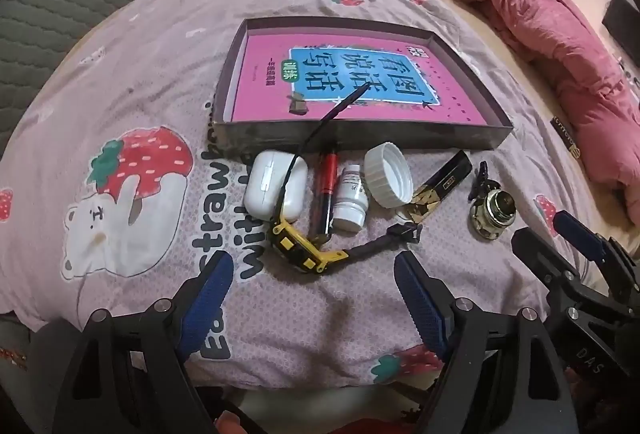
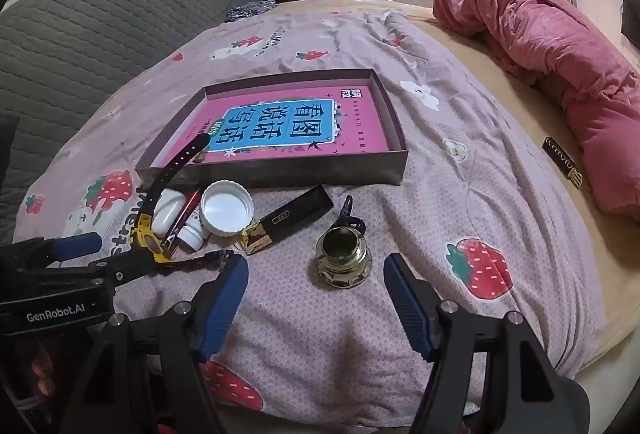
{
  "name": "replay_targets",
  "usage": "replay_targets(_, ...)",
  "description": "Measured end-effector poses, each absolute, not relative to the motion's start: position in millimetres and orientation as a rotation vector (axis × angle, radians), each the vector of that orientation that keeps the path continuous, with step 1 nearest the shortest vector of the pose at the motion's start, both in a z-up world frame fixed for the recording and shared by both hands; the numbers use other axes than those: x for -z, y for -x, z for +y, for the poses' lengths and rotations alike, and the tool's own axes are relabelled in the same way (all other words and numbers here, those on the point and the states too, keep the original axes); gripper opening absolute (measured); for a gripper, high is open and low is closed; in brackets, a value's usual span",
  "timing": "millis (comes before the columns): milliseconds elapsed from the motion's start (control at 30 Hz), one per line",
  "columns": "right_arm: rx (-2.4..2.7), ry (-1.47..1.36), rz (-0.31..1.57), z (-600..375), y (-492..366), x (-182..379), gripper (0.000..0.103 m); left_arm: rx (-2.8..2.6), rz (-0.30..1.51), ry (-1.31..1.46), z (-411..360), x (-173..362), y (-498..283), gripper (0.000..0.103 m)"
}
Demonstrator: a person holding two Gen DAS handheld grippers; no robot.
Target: Organize rigid objects
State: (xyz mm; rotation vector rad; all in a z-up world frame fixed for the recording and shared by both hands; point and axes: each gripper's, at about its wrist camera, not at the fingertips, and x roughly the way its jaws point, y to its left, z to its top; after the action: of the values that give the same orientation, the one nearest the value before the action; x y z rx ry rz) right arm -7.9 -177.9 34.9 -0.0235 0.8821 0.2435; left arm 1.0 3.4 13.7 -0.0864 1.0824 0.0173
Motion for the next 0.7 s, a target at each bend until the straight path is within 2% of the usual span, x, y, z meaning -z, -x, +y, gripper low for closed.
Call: replay_targets(700,-0.245,0.045,0.860,-176,9,-40,0.070,0.000,1.036,0.137,14,-24,3,0.083)
